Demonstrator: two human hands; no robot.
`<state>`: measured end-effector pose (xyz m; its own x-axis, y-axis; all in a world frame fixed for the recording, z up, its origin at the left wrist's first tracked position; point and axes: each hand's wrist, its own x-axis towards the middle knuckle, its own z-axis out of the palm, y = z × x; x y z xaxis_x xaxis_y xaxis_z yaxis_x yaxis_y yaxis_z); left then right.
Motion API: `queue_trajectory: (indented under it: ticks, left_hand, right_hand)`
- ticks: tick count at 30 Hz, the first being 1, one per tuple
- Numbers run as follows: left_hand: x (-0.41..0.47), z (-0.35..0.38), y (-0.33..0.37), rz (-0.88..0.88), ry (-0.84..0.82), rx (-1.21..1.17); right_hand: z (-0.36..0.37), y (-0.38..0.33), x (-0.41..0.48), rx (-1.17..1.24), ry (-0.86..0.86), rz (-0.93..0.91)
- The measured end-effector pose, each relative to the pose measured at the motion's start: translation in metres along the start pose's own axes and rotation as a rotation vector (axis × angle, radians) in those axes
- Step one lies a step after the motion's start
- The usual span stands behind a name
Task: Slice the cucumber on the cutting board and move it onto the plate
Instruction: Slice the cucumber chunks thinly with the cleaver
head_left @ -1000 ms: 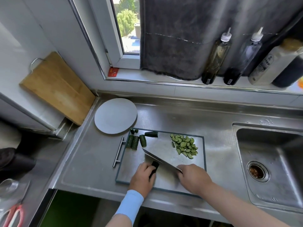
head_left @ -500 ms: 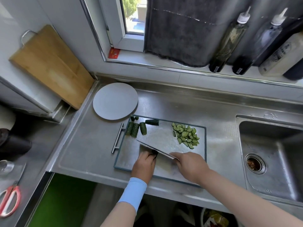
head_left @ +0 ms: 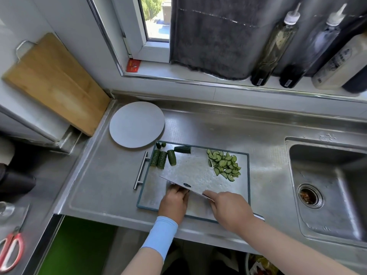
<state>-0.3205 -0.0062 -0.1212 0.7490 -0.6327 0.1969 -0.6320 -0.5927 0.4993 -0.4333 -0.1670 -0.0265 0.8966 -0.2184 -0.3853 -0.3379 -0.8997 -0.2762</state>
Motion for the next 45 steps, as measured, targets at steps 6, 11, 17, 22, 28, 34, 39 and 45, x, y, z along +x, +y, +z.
queue_trajectory:
  ticks: [6, 11, 17, 22, 28, 34, 39, 45]
  left_hand:
    - [0.004, 0.000, 0.004, 0.001, -0.007, 0.008]
    - [0.006, 0.000, 0.005, 0.033, 0.006, -0.022]
    - [0.006, -0.004, 0.004, 0.018, -0.017, -0.051]
    - [0.006, -0.003, 0.001, 0.014, -0.040, -0.013]
    - [0.005, -0.003, 0.006, 0.004, -0.008, 0.013]
    - [0.005, 0.001, 0.004, -0.027, -0.017, 0.030]
    - [0.003, 0.002, 0.000, -0.024, -0.015, 0.014]
    - [0.003, 0.002, 0.000, -0.030, -0.013, 0.010]
  right_hand:
    - [0.001, 0.000, 0.000, 0.092, 0.015, 0.039]
    - [-0.005, 0.001, 0.002, 0.206, 0.043, 0.068]
    - [-0.013, 0.007, 0.008, 0.252, -0.019, 0.098]
    - [-0.013, 0.007, 0.011, 0.213, -0.079, 0.071]
    - [-0.009, 0.005, 0.009, 0.174, -0.070, 0.044]
    - [-0.005, 0.001, 0.002, 0.096, -0.015, 0.008]
    - [-0.004, 0.002, -0.002, 0.090, -0.003, 0.010]
    - [-0.001, 0.000, -0.007, 0.111, 0.001, 0.011]
